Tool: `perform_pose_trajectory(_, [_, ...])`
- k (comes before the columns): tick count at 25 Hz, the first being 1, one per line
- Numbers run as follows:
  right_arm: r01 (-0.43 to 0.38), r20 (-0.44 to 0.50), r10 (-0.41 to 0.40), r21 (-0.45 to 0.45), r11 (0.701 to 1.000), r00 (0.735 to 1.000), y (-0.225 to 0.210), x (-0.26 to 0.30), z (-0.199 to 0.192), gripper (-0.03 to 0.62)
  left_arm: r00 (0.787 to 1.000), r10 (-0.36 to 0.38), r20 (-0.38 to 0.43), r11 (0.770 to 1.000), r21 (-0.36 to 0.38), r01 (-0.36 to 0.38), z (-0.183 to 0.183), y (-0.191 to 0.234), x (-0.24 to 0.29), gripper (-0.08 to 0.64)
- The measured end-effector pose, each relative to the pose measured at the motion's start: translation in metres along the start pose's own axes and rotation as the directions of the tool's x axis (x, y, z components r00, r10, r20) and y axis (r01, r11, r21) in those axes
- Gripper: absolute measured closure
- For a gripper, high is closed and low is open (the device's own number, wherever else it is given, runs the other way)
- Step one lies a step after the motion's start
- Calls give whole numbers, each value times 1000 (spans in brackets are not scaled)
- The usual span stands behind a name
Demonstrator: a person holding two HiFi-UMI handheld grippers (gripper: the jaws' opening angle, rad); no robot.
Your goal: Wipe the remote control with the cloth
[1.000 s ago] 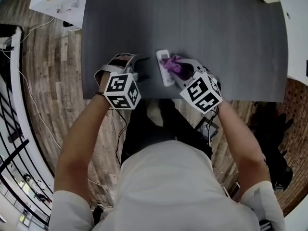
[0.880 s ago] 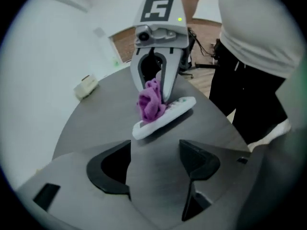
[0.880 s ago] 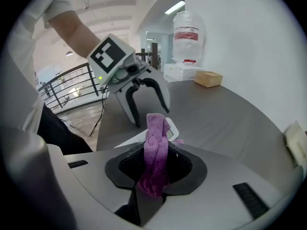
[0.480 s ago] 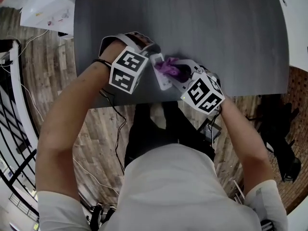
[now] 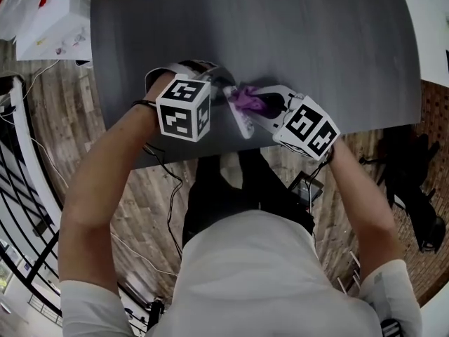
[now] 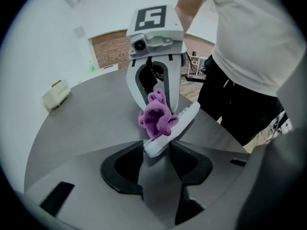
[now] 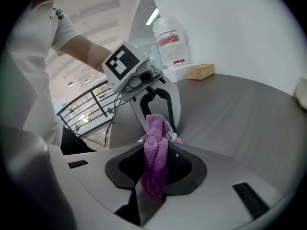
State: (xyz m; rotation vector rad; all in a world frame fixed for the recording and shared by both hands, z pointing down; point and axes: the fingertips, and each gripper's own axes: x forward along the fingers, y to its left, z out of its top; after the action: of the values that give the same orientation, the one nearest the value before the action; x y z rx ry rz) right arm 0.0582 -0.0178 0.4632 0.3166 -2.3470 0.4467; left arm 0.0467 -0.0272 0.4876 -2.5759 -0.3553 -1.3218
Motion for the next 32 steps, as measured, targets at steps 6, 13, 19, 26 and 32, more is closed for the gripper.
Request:
perform_pose_trajectory(6, [13,-31,-14,-36,999,999,5,-6,-4,491,999,6,41,1000,-21,-5,9,-6,5,390])
perform_pose_trajectory(13, [90,-37,-92,-33,995,995,11,-25,-19,491,995,75,71,973,-225,-57,9,-2,2,414])
perform_pose_trajectory(19, [64,-82,-68,-43,997,994,17,-32,-35,492,988,129,84,944,-315,-96,-3,-1,1,414])
perform_pose_trajectory(26, [-3,-229,-54,-242,970,972,36,-52,-63,491,985,159,61,930,-345,-129,1,0,3,414])
perform_pose_trajectory(32, [-9,-328,-119,-364,931,937,45,-84,-83,492,974,223,26,884,-427,-191,6,2,2,417])
